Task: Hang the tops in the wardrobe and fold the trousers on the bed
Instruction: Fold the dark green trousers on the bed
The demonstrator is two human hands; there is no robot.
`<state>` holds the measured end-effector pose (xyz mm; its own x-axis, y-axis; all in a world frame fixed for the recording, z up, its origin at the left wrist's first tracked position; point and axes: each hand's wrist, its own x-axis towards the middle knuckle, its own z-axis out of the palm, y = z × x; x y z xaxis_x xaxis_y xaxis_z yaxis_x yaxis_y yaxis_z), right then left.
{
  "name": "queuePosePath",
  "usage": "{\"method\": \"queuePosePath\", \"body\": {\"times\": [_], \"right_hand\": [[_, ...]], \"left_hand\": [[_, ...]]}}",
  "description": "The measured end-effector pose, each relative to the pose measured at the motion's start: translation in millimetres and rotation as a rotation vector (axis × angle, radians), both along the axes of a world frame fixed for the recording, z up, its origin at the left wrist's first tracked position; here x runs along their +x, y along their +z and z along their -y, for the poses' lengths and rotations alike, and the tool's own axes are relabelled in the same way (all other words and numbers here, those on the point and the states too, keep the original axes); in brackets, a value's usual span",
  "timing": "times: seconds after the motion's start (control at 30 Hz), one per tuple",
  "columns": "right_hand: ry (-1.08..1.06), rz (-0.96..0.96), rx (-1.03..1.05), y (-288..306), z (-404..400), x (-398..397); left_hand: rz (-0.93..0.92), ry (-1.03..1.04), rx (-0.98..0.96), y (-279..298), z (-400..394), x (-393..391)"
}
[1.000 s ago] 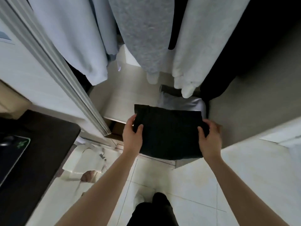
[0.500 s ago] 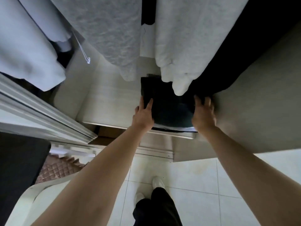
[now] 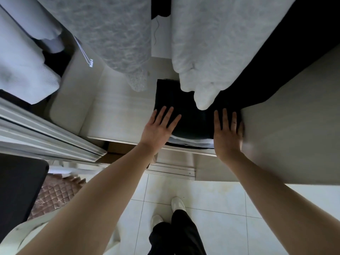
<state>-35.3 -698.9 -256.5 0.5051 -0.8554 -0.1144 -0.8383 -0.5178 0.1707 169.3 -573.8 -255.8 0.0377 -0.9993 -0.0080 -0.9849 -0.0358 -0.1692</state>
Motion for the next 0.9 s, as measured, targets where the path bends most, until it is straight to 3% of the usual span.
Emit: {"method": "queuePosePath", "body": {"times": [0.1, 0.23, 0.43, 0.63, 0.9], "right_hand": [[-0.022, -0.034, 0.014, -4, 3, -2], [0.018, -0.114, 0.066, -7, -2, -7], [0.011, -0.062, 0.159, 16, -5, -11], [0.13, -0.032, 0.234, 42, -65, -28], [0.273, 0.244, 0.502, 90, -160, -39]], "left_hand": [[0.052, -0.027, 0.009, -2, 6, -3], [-0.037, 0.127, 0.295, -14, -4, 4], [-0.067, 0.143, 0.298, 2, -15, 1], [-0.206, 0.196, 0.271, 23, -57, -12], [-0.461, 0.373, 0.196, 57, -159, -77]]}}
